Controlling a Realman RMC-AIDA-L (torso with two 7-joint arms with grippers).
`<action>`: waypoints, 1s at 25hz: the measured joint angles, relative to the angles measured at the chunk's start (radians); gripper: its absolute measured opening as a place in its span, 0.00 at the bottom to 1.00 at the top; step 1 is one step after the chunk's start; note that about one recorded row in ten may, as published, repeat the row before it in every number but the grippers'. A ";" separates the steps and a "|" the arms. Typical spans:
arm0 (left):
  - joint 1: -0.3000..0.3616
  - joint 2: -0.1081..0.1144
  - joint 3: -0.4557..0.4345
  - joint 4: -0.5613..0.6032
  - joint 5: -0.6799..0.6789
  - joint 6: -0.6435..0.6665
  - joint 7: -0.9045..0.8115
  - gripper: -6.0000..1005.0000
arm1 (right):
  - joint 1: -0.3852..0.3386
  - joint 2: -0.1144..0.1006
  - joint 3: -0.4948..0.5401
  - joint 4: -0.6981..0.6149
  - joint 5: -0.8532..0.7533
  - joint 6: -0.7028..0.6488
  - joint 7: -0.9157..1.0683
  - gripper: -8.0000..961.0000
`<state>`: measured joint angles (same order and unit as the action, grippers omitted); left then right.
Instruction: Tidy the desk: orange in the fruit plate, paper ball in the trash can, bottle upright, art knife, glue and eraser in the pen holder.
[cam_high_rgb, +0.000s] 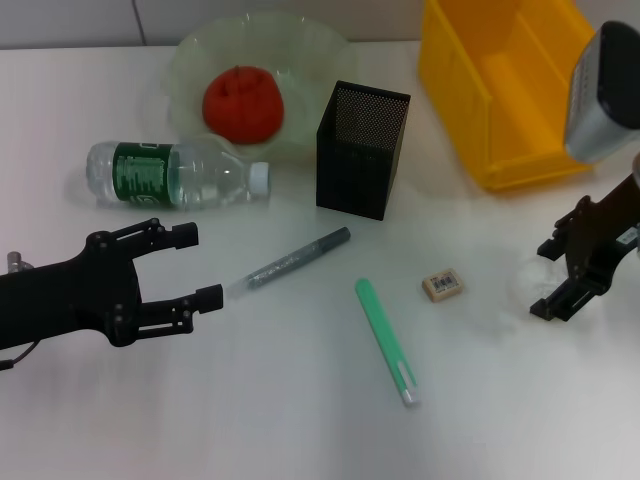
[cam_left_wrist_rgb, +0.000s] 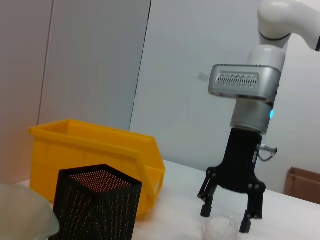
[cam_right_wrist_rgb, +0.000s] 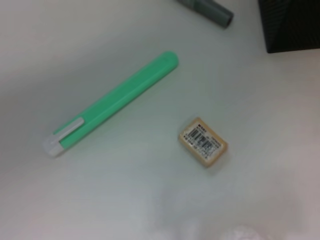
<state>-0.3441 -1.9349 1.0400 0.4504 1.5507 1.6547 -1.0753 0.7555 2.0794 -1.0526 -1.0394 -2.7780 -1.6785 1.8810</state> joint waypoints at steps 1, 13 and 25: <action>0.000 0.000 0.000 0.000 0.000 0.000 0.000 0.82 | -0.001 0.000 -0.007 0.012 0.004 0.014 -0.002 0.86; 0.001 0.005 0.000 0.000 -0.002 0.000 0.000 0.81 | -0.013 0.002 -0.016 0.028 0.008 0.062 -0.002 0.66; -0.008 0.005 -0.015 0.001 0.002 0.001 0.002 0.80 | -0.138 -0.075 0.382 -0.027 0.522 -0.165 -0.259 0.57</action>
<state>-0.3516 -1.9295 1.0252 0.4511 1.5530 1.6555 -1.0737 0.6174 2.0042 -0.6709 -1.0659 -2.2564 -1.8439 1.6219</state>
